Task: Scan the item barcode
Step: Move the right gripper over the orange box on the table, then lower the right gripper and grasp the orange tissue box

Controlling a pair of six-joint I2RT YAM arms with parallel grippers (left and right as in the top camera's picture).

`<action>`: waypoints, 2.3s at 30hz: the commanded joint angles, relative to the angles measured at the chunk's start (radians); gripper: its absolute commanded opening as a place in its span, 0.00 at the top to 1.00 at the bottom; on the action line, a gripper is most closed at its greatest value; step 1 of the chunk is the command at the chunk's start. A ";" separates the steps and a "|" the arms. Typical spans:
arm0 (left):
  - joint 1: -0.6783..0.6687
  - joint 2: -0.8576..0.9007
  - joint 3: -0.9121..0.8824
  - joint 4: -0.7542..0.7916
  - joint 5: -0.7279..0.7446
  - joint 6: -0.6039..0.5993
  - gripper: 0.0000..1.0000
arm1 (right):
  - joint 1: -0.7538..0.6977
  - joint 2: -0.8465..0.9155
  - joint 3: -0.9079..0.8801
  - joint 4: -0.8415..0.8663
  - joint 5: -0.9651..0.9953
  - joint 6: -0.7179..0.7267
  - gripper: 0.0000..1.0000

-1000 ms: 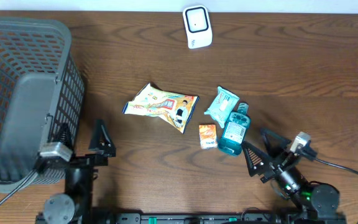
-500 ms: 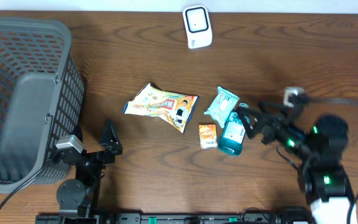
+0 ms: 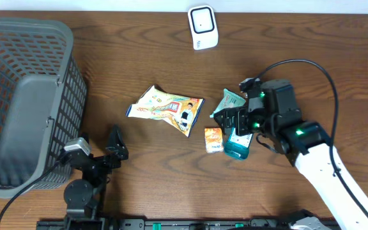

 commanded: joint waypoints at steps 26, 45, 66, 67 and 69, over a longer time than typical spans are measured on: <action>-0.003 -0.002 -0.060 -0.010 0.140 0.330 0.02 | 0.124 0.167 0.024 -0.004 0.003 -0.093 0.01; -0.003 -0.002 -0.060 -0.010 0.137 0.329 0.02 | 0.135 0.410 0.024 0.015 0.028 0.080 0.31; -0.003 -0.002 -0.060 -0.010 0.137 0.329 0.02 | -0.051 0.489 0.024 0.060 -0.354 -0.095 0.57; -0.003 -0.002 -0.060 -0.010 0.137 0.329 0.02 | -0.056 0.489 0.024 0.056 -0.352 -0.096 0.59; -0.003 -0.002 -0.060 -0.010 0.137 0.329 0.02 | -0.066 0.490 0.024 0.053 -0.349 -0.101 0.59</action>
